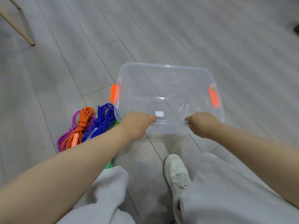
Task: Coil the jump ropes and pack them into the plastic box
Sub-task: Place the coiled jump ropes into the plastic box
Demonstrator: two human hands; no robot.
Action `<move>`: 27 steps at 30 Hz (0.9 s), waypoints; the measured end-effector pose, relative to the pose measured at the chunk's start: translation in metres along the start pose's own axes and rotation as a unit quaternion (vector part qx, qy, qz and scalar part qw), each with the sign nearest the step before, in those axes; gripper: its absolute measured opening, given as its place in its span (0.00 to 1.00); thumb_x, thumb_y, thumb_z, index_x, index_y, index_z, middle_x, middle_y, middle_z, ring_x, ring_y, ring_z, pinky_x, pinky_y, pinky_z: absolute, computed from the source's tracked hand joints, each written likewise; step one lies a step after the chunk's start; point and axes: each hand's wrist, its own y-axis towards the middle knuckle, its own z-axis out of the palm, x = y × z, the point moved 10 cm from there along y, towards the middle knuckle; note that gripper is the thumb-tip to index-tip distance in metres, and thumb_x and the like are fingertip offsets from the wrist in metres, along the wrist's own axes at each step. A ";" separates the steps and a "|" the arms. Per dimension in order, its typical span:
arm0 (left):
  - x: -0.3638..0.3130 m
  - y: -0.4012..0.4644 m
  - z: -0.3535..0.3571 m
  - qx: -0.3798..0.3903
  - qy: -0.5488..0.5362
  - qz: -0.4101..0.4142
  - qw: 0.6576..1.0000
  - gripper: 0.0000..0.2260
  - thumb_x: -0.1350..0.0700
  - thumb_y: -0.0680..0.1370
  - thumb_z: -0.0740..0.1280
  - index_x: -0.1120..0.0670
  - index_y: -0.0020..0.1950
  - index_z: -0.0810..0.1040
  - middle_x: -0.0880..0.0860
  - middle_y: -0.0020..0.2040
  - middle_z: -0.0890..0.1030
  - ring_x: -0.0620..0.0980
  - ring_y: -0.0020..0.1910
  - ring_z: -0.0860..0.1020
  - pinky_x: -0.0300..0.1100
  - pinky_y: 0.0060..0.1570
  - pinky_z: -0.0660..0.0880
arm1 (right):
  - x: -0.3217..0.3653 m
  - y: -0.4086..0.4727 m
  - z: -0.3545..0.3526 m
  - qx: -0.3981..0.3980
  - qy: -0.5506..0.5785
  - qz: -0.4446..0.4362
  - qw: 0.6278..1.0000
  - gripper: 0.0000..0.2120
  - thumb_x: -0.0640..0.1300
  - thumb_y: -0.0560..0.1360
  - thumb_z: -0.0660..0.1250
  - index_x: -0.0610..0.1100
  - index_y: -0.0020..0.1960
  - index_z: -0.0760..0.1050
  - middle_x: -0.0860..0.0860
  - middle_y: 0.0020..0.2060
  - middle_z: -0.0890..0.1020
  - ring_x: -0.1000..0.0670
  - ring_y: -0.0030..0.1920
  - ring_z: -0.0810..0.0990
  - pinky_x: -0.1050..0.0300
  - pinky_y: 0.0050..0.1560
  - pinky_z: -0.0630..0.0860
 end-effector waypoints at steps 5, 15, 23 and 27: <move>-0.022 0.009 0.007 -0.003 0.009 0.017 1.000 0.19 0.66 0.74 0.58 0.51 0.62 0.69 0.51 0.52 0.79 0.57 0.49 0.79 0.43 0.35 0.60 | -0.020 -0.006 0.019 0.005 -0.015 0.007 1.000 0.11 0.40 0.74 0.58 0.49 0.52 0.76 0.49 0.44 0.80 0.44 0.44 0.76 0.55 0.39 0.68; -0.049 0.012 0.028 0.025 0.029 0.057 0.998 0.20 0.68 0.73 0.58 0.53 0.62 0.67 0.51 0.49 0.78 0.58 0.47 0.79 0.45 0.34 0.61 | -0.031 -0.022 0.054 0.037 -0.021 0.003 0.999 0.09 0.39 0.75 0.57 0.49 0.49 0.73 0.49 0.43 0.79 0.43 0.43 0.77 0.55 0.38 0.68; -0.046 0.012 0.043 0.046 0.016 0.055 0.997 0.18 0.66 0.73 0.58 0.52 0.62 0.67 0.51 0.47 0.77 0.58 0.45 0.78 0.44 0.34 0.64 | -0.026 -0.023 0.056 0.055 -0.038 -0.007 0.998 0.09 0.42 0.77 0.57 0.47 0.56 0.72 0.51 0.42 0.74 0.45 0.43 0.73 0.54 0.40 0.68; -0.044 0.008 0.050 0.060 -0.023 0.071 0.995 0.17 0.52 0.79 0.59 0.51 0.67 0.66 0.50 0.60 0.75 0.56 0.54 0.77 0.46 0.43 0.72 | -0.018 -0.024 0.046 0.016 -0.072 -0.063 0.995 0.21 0.60 0.76 0.58 0.48 0.63 0.71 0.51 0.53 0.79 0.46 0.57 0.75 0.52 0.56 0.70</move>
